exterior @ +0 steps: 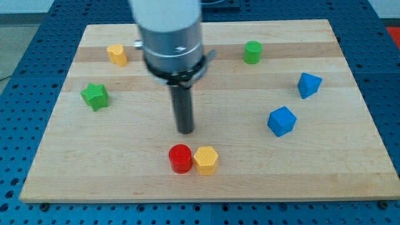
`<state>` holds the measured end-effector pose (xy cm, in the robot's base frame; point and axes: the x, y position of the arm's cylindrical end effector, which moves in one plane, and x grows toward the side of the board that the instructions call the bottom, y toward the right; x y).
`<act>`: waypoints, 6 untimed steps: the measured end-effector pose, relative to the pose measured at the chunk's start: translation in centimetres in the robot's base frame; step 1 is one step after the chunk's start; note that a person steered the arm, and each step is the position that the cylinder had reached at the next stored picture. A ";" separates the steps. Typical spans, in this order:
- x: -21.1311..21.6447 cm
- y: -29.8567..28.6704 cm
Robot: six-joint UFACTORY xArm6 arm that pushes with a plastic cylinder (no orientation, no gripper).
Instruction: Move your arm closer to the blue cube
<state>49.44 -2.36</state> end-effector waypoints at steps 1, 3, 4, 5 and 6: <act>0.2 5.9; 5.5 17.2; 3.4 20.9; -0.6 19.2; -0.6 15.8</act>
